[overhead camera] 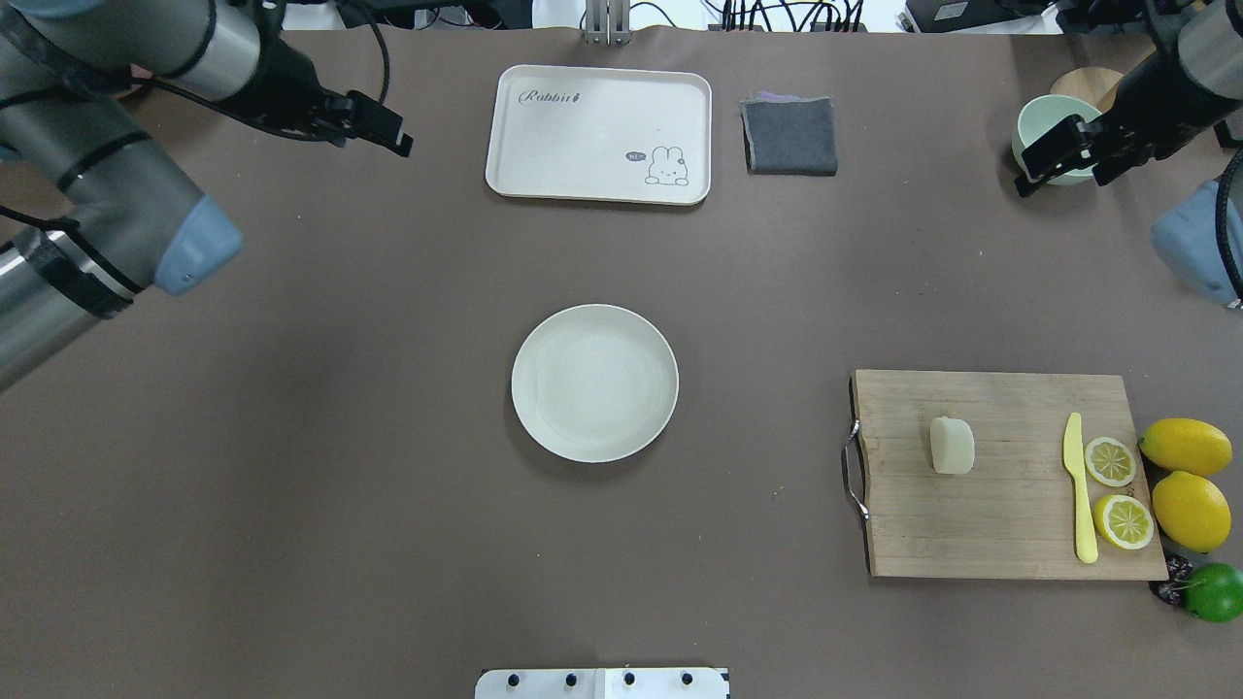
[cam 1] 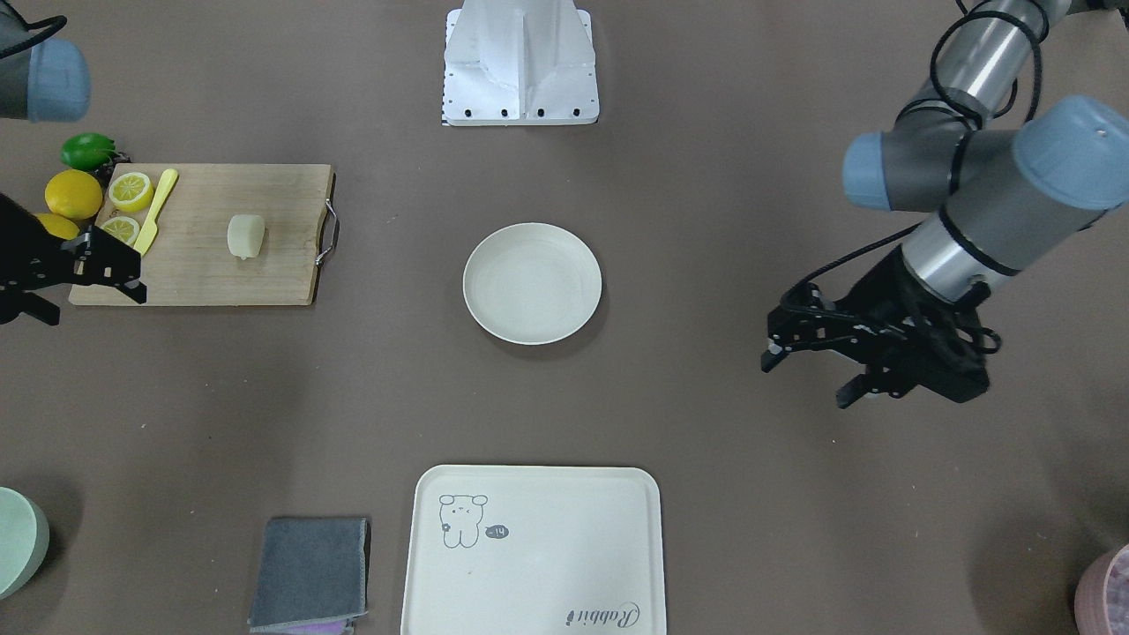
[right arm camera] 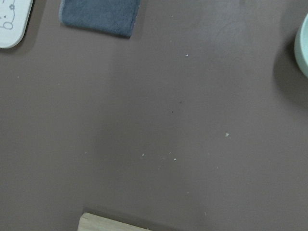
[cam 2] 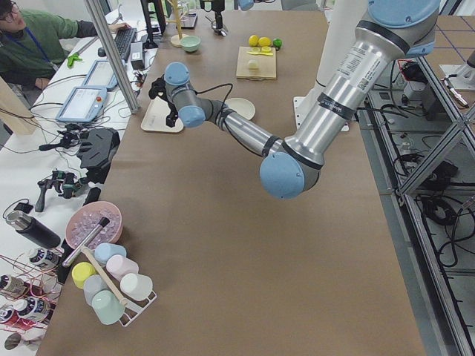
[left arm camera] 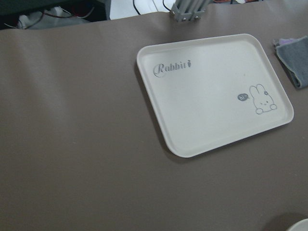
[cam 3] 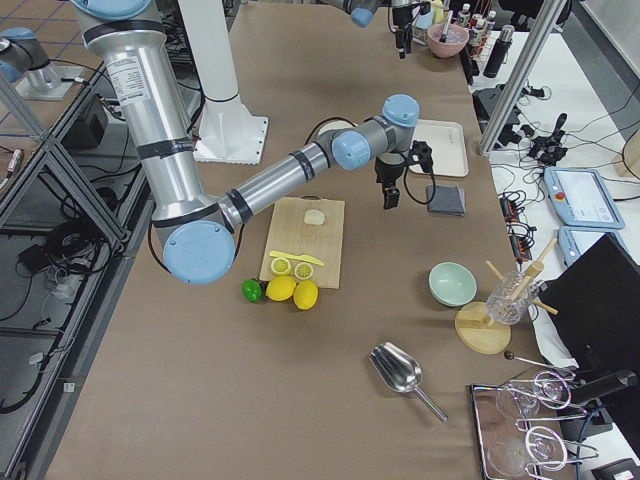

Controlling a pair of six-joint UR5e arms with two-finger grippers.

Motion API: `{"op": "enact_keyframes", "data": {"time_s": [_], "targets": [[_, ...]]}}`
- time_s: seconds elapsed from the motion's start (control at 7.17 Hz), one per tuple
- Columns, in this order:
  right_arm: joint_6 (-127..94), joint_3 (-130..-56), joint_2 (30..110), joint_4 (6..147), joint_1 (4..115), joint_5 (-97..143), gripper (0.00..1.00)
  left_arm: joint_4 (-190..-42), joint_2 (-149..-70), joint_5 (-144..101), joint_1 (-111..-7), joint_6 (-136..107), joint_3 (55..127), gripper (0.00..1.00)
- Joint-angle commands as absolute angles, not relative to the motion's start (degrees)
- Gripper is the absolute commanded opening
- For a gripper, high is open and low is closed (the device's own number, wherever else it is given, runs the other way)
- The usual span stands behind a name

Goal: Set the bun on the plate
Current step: 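Lift the left gripper off the plate while the right gripper nears the board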

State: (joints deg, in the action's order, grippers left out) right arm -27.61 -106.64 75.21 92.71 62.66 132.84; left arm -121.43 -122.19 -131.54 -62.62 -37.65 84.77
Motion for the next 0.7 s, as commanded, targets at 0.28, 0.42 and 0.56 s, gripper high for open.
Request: {"op": "enact_keyframes", "data": {"time_s": [0.28,0.42,0.56], "targets": [[-39.14,-109.43,85.59,83.45,48.74,127.56,1.0,-119.62,-121.2,-130.88,-66.44,-33.84,84.9,0.97],[-45.38,-109.34,86.21,79.67,43.99,124.22,1.0,-119.71,-121.2,-129.04,-66.45,-33.66,84.9,0.97],[-48.14,-109.34,86.66,78.93,40.9,122.45,1.0,-119.62,-121.2,-128.68,-66.53,-33.58,84.82,0.97]]}}
